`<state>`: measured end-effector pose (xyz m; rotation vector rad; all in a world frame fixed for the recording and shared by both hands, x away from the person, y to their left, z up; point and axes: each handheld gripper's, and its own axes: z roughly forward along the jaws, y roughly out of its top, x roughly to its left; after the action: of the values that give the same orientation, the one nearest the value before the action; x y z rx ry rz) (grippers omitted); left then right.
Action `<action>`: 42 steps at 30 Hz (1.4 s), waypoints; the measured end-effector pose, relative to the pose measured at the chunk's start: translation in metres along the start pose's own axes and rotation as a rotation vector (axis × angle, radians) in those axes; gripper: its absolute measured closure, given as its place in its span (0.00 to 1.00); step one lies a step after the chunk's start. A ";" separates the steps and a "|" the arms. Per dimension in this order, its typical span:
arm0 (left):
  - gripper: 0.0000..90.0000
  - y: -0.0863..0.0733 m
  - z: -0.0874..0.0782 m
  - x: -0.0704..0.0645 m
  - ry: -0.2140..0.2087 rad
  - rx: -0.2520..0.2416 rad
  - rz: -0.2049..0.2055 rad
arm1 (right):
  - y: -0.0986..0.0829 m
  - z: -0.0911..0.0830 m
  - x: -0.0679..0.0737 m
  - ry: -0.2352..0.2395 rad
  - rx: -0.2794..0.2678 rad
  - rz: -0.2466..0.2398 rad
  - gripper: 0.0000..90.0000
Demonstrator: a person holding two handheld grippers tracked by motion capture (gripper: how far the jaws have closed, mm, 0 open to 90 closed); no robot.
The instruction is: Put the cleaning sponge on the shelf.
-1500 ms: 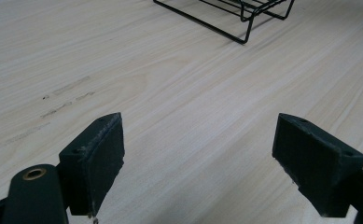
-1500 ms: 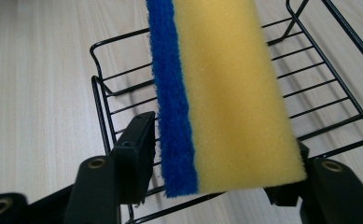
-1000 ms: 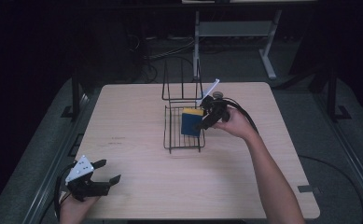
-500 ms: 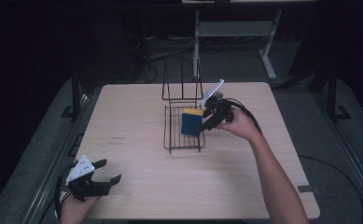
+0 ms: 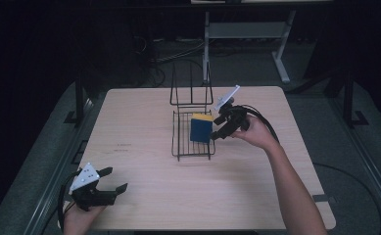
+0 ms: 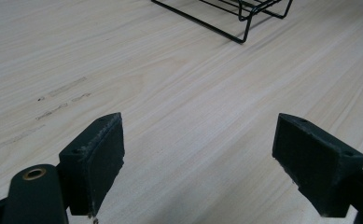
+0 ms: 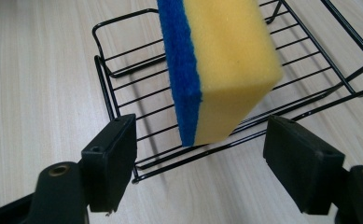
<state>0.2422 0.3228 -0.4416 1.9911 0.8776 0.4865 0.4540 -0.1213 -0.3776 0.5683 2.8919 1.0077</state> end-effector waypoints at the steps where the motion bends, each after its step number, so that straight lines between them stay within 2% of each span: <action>1: 0.18 0.000 0.000 0.000 0.001 0.000 0.001 | -0.001 -0.001 0.000 0.000 0.002 0.001 0.28; 14: 0.18 0.000 0.001 0.000 0.001 0.003 0.003 | -0.013 -0.011 0.002 -0.009 0.003 0.013 0.27; 31: 0.18 0.001 0.000 -0.001 0.000 0.005 0.008 | -0.041 -0.026 0.011 -0.027 -0.001 0.044 0.26; 42: 0.18 0.001 0.000 -0.001 0.001 0.003 0.007 | -0.050 -0.028 0.016 -0.029 0.026 0.053 0.25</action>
<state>0.2414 0.3215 -0.4406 1.9969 0.8726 0.4905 0.4183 -0.1686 -0.3845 0.6586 2.8834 0.9608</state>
